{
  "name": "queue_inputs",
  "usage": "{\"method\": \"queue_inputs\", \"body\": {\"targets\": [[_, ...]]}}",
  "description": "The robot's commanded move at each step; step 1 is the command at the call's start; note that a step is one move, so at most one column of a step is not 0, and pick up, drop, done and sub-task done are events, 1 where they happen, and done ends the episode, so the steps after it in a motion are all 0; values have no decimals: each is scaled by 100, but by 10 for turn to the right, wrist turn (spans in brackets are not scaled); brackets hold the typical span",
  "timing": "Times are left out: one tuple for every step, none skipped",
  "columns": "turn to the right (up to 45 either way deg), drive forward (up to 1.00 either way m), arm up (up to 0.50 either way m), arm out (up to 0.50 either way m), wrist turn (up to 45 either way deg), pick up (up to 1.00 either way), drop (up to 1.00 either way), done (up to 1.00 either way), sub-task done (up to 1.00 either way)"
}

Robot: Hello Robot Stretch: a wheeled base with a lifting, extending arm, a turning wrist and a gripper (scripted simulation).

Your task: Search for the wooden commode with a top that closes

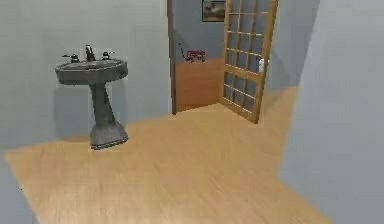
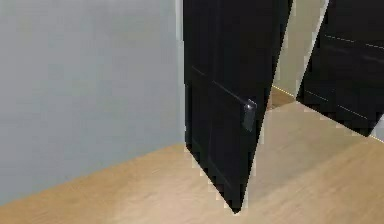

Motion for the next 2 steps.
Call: {"method": "queue_inputs", "body": {"targets": [[450,0,0,0,0,0,0,0,0],[150,0,0,0,0,0,0,0,0]]}}
